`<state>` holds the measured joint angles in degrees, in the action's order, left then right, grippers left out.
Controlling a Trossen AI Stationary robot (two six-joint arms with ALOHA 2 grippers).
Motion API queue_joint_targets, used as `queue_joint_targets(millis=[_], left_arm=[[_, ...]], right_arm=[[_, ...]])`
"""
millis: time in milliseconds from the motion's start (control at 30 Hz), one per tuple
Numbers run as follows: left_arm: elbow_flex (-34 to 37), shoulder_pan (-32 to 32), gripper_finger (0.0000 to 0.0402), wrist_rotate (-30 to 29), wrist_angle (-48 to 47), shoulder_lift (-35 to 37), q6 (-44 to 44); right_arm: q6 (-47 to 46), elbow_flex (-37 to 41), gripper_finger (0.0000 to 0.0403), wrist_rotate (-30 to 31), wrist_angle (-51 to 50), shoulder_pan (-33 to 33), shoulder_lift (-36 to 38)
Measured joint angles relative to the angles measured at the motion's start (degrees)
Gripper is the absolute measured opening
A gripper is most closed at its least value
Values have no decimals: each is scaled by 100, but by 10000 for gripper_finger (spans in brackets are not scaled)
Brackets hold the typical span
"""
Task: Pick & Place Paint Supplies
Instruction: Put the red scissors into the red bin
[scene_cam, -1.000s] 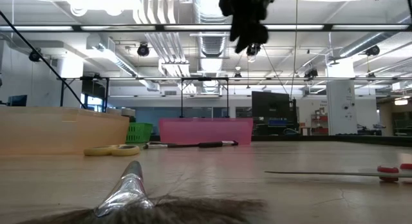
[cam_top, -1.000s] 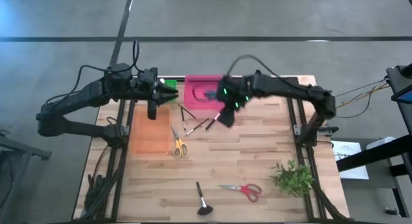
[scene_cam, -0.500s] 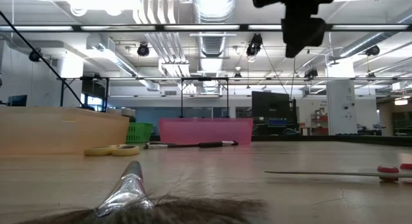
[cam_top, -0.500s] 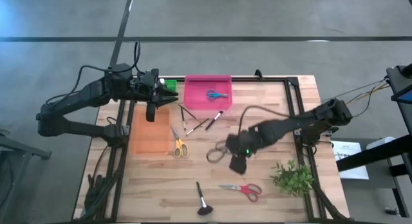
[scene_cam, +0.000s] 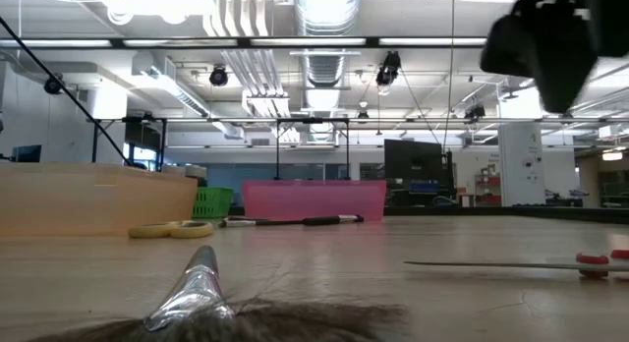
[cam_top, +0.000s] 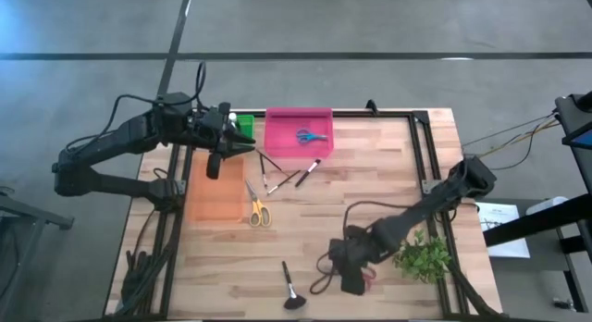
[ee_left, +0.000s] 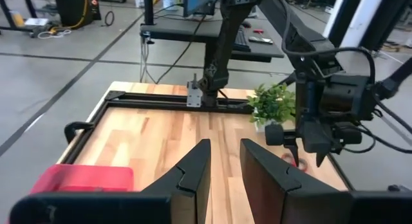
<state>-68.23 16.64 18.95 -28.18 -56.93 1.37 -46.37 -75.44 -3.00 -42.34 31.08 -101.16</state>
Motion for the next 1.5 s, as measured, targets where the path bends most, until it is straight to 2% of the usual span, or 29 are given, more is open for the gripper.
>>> queue_joint_targets(millis=[267,467,767,1000,1200,1500], left_arm=[[0,0,92,76,-62,13,145],[0,0,92,125,-62,22,184],[0,-2,92,128,-62,22,186],[0,-4,92,128,-60,22,184],[2,-4,92,125,-58,22,164],[2,-4,92,29,-53,20,128]], right_arm=[[-938,26,206,3,-58,509,-248],[-1277,151,205,22,-427,661,-258],[-979,581,205,19,-531,640,-252],[-249,776,205,149,-484,509,-247],[274,947,205,162,-178,436,-247],[583,1207,205,168,185,453,-245]])
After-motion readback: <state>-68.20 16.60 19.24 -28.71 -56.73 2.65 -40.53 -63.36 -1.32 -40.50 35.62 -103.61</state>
